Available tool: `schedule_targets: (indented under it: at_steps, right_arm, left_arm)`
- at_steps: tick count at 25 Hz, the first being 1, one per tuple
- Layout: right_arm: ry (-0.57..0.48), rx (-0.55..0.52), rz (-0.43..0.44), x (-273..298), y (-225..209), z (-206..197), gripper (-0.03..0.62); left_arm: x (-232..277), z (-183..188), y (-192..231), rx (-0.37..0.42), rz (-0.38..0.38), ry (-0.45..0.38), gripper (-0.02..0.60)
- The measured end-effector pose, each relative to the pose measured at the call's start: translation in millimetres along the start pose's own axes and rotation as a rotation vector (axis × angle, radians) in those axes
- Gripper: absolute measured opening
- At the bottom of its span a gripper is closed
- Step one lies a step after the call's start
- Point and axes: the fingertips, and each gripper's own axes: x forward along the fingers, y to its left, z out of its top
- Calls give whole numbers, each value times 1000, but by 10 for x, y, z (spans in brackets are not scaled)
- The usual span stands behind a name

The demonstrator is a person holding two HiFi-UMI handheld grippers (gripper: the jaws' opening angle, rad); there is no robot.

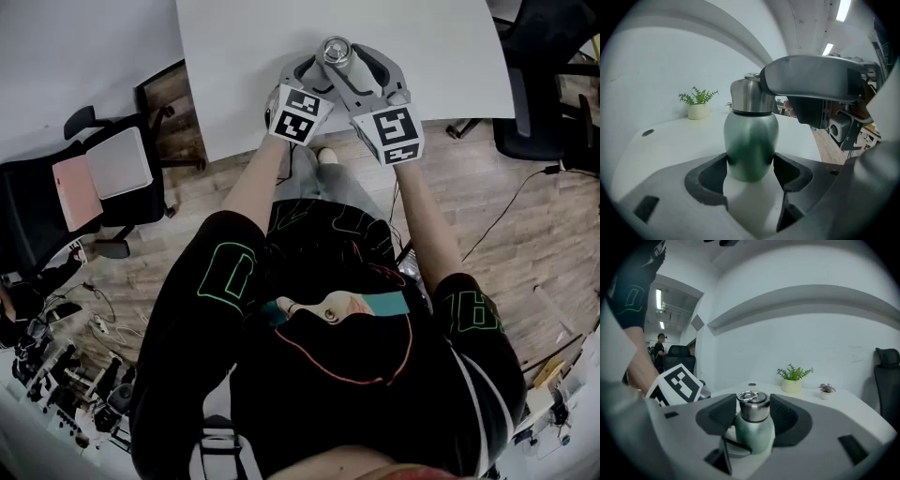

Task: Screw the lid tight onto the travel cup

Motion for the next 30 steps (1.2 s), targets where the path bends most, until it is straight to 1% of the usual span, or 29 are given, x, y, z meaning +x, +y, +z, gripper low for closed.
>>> schedule_targets:
  at_steps: [4, 10, 15, 18, 22, 25, 27, 30]
  right_arm:
    - [-3, -70, 128, -56, -16, 66, 230]
    - [31, -167, 310, -81, -161, 130, 224]
    - [97, -198, 490, -44, -101, 40, 224]
    - [137, -199, 555, 8, -99, -33, 224]
    - [144, -160, 616, 52, -77, -64, 216]
    - [124, -134, 623, 45, -71, -72, 212]
    - [120, -126, 602, 45, -71, -62, 210]
    - [112, -103, 525, 64, -64, -42, 210]
  left_arm:
    - [19, -9, -2, 0, -1, -1, 319]
    - [30, 1, -7, 2, -5, 1, 319]
    - [15, -1, -1, -6, -7, 6, 319]
    - [24, -5, 0, -7, -13, 8, 319]
    - [43, -9, -10, -6, -15, 7, 319]
    - [51, -25, -22, -13, -17, 9, 319]
    - [42, -11, -24, -13, -17, 8, 319]
    - [29, 4, -12, -12, -14, 8, 319]
